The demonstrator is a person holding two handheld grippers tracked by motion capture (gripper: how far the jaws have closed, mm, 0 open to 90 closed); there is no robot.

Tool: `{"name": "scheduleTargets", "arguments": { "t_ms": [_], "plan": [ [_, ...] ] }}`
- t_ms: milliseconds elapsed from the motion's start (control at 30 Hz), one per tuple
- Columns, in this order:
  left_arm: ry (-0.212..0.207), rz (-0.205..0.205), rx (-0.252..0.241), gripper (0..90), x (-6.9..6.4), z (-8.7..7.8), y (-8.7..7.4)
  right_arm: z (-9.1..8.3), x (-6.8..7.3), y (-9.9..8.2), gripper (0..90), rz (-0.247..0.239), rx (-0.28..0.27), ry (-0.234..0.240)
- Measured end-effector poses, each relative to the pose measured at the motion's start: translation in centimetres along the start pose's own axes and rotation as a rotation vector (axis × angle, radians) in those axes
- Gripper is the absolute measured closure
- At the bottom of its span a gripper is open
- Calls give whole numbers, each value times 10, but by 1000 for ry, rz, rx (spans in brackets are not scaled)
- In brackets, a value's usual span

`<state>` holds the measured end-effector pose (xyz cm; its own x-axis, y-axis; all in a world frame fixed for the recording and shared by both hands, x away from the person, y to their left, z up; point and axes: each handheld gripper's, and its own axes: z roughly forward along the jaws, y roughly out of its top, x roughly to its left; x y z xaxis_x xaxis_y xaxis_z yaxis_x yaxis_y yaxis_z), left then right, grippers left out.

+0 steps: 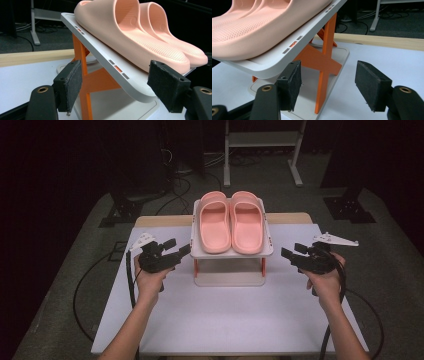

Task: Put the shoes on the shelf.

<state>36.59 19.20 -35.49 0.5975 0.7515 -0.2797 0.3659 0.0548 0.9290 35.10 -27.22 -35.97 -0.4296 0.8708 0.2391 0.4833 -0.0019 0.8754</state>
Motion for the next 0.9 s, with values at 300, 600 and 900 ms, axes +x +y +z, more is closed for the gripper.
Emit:
{"name": "scheduleTargets", "arguments": {
  "t_ms": [300,600,900],
  "plan": [
    [1,7,-6,263,-2,-4,-6,-3,-3,-7,370,0,-2,1],
    [11,15,-4,255,-1,-9,-15,-6,-5,-18,358,-10,-13,26],
    [15,29,-2,244,-3,-12,-21,-9,-6,-26,347,-17,-20,34]
  ]
}}
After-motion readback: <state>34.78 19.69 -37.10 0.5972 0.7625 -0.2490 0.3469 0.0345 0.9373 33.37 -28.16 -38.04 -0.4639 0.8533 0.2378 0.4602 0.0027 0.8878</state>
